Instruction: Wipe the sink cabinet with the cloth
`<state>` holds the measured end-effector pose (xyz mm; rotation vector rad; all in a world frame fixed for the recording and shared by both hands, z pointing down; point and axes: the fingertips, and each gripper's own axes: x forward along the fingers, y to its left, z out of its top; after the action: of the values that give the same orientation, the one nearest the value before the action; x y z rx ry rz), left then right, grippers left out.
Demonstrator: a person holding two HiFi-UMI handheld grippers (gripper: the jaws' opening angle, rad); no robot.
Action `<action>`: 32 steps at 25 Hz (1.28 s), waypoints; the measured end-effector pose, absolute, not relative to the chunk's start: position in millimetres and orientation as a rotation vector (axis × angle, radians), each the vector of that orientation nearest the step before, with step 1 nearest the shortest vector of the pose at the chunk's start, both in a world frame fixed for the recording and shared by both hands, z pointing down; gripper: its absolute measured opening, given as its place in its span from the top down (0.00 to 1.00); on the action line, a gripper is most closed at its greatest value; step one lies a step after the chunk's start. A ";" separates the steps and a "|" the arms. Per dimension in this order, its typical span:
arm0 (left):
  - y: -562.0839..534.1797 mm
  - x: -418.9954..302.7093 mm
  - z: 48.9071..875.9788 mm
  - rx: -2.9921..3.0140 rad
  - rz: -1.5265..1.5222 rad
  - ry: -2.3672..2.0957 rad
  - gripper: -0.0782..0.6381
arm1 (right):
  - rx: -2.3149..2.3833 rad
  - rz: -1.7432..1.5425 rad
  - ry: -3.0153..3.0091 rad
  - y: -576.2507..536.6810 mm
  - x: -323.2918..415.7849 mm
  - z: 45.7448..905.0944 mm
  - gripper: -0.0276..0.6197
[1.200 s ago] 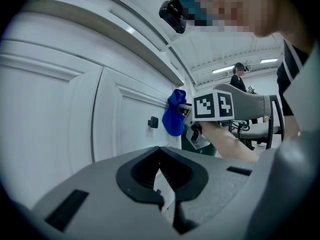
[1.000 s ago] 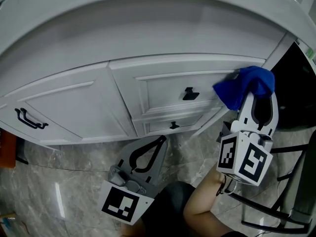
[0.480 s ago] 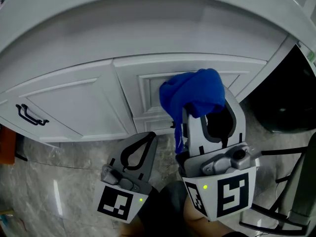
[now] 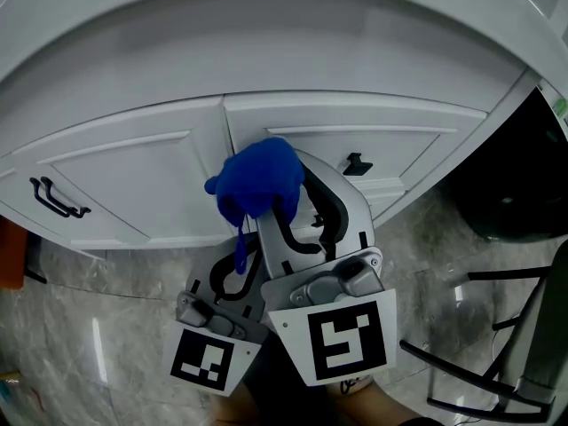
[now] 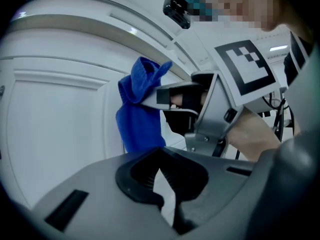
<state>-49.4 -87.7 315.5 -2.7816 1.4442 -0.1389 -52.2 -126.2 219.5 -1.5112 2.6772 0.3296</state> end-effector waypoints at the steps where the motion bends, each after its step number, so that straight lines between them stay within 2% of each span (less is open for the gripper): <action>1: -87.5 -50.2 315.8 -2.785 -0.136 1.448 0.89 | -1.517 0.323 2.671 -128.2 -52.4 221.3 0.78; 18: -84.9 -46.4 315.5 -2.803 -0.124 1.430 0.89 | -1.523 0.349 2.625 -132.3 -45.4 221.4 0.78; 32: -82.7 -42.2 315.9 -2.806 -0.142 1.413 0.89 | -1.680 0.450 2.508 -145.2 2.1 212.7 0.78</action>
<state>-42.2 -82.7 315.9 -2.8064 1.4125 -0.1423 2.1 -145.2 212.7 -1.6804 2.5081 0.4502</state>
